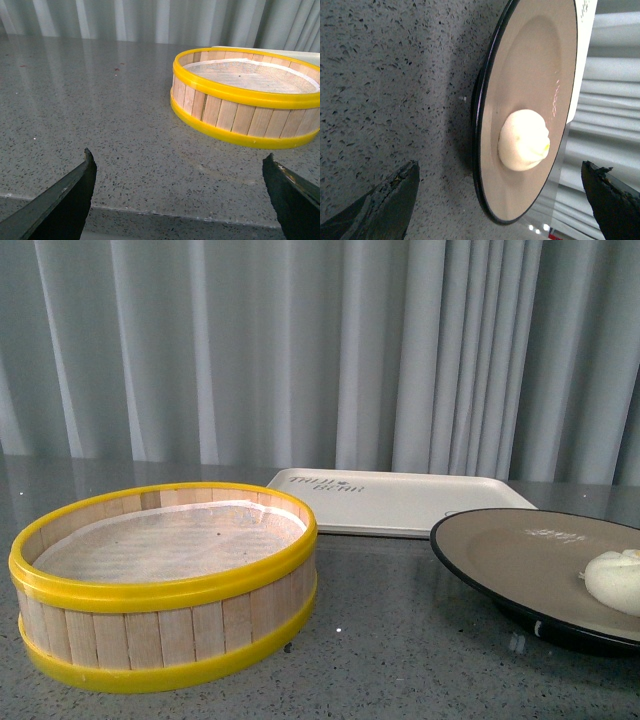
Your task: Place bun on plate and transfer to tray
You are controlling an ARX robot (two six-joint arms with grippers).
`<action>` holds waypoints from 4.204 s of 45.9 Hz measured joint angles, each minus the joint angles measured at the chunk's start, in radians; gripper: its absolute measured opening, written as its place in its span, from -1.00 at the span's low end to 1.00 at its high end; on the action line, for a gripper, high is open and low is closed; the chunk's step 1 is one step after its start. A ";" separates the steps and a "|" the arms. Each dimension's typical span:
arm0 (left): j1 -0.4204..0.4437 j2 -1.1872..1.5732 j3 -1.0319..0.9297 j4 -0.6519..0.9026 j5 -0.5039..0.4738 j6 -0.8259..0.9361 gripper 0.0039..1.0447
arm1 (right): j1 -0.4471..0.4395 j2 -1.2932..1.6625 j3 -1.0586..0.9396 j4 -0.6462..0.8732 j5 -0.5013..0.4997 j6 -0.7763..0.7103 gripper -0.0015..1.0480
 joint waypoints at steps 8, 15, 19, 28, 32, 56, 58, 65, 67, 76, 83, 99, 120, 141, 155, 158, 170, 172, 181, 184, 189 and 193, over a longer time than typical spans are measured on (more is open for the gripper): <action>0.000 0.000 0.000 0.000 0.000 0.000 0.88 | -0.005 0.045 0.000 0.071 -0.022 -0.019 0.84; 0.000 0.000 0.000 0.000 0.000 0.000 0.88 | -0.024 0.097 0.006 0.122 -0.028 -0.022 0.84; 0.000 0.000 0.000 0.000 0.000 0.000 0.88 | -0.026 0.111 0.010 0.126 -0.028 -0.019 0.79; 0.000 0.000 0.000 0.000 0.000 0.000 0.88 | -0.025 0.149 0.011 0.161 -0.030 -0.020 0.19; 0.000 0.000 0.000 0.000 0.000 0.000 0.88 | -0.016 0.157 0.011 0.171 -0.027 -0.020 -0.12; 0.000 0.000 0.000 0.000 0.000 0.000 0.88 | -0.002 0.089 -0.089 0.261 -0.015 -0.092 -0.94; 0.000 0.000 0.000 0.000 0.000 0.000 0.88 | -0.003 0.082 -0.097 0.278 -0.012 -0.111 -0.94; 0.000 0.000 0.000 0.000 0.000 0.000 0.88 | 0.000 0.076 -0.102 0.341 0.015 -0.143 -0.94; 0.000 0.000 0.000 0.000 0.000 0.000 0.88 | 0.003 0.075 -0.102 0.357 0.028 -0.143 -0.94; 0.000 0.000 0.000 0.000 0.000 0.000 0.88 | 0.018 0.081 -0.056 0.433 0.053 -0.114 -0.94; 0.000 0.000 0.000 0.000 0.000 0.000 0.88 | 0.008 0.174 0.093 0.531 -0.001 -0.045 -0.94; 0.000 0.000 0.000 0.000 0.000 0.000 0.88 | -0.006 0.498 0.381 0.587 -0.087 0.053 -0.94; 0.000 0.000 0.000 0.000 0.000 0.000 0.88 | 0.010 0.804 0.684 0.422 -0.126 0.013 -0.94; 0.000 0.000 0.000 0.000 0.000 0.000 0.88 | 0.011 0.986 0.911 0.323 -0.101 -0.048 -0.94; 0.000 0.000 0.000 0.000 0.000 0.000 0.88 | 0.020 1.090 1.024 0.280 -0.090 -0.063 -0.94; 0.000 0.000 0.000 0.000 0.000 0.000 0.88 | 0.023 1.105 1.032 0.279 -0.087 -0.063 -0.94; 0.000 0.000 0.000 0.000 0.000 0.000 0.88 | 0.032 1.131 1.040 0.275 -0.083 -0.056 -0.94; 0.000 0.000 0.000 0.000 0.000 0.000 0.88 | 0.032 1.131 1.040 0.275 -0.083 -0.056 -0.94; 0.000 0.000 0.000 0.000 0.000 0.000 0.88 | 0.031 1.131 1.028 0.282 -0.064 -0.053 -0.94; 0.000 0.000 0.000 0.000 0.000 0.000 0.88 | 0.031 1.131 1.016 0.282 -0.065 -0.047 -0.94; 0.000 0.000 0.000 0.000 0.000 0.000 0.88 | 0.031 1.128 0.997 0.291 -0.068 -0.043 -0.94; 0.000 0.000 0.000 0.000 0.000 0.000 0.88 | 0.031 1.120 0.982 0.291 -0.059 -0.038 -0.94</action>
